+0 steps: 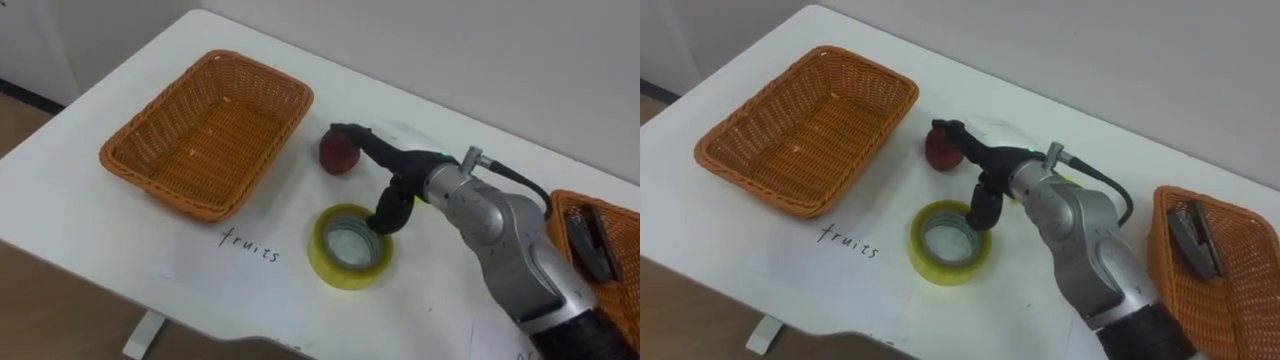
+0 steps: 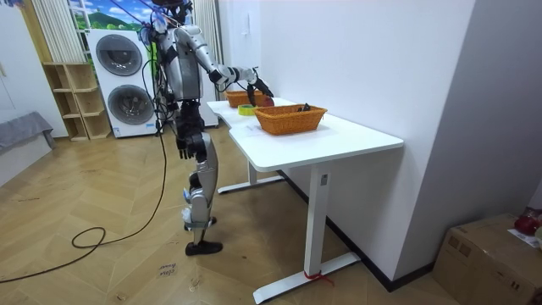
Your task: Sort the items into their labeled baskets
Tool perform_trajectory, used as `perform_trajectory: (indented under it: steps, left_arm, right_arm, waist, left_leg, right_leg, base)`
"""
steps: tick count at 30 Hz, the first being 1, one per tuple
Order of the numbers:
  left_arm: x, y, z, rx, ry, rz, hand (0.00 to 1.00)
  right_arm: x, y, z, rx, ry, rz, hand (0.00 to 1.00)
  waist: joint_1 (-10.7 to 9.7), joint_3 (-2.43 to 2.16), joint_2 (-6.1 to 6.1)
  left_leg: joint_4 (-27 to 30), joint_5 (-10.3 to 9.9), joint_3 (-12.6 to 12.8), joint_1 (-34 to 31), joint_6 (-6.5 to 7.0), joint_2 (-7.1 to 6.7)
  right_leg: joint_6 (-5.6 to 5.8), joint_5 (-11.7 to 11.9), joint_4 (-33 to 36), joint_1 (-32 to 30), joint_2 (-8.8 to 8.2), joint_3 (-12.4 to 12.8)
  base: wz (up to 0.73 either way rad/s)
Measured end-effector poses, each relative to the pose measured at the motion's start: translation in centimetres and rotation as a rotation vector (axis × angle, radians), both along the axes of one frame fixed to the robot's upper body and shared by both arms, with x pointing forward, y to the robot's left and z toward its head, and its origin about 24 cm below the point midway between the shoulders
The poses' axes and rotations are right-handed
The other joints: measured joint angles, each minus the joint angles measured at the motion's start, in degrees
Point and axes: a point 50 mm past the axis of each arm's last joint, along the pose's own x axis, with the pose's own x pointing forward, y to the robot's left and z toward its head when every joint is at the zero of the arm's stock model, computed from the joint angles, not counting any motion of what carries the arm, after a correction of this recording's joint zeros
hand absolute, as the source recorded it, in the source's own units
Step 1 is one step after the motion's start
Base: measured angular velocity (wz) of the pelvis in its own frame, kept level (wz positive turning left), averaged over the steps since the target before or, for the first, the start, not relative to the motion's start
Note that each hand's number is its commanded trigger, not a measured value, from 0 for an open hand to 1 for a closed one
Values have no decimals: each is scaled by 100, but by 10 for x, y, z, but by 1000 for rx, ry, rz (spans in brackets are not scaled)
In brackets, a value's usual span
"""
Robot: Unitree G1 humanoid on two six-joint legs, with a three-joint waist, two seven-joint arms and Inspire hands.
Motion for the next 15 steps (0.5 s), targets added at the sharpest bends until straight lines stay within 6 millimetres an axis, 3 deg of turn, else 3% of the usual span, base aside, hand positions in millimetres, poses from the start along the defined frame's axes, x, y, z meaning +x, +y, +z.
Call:
perform_trajectory:
  steps: [6,15]
  left_arm:
    - [-1,0,0,1,0,6,0]
    - [-2,0,0,22,-3,8,0]
  right_arm:
    - [-5,11,-3,-16,-2,38,0]
    - [-12,18,9,-2,-63,70,0]
  waist:
    - [0,-18,75]
    - [7,-45,54]
  left_leg:
    - [-19,1,19,2,0,2]
    - [-13,3,17,33,1,5]
  right_leg:
    - [0,0,-1,-11,1,11]
    - [0,0,-2,-17,3,22]
  base:
    - [0]
    - [0]
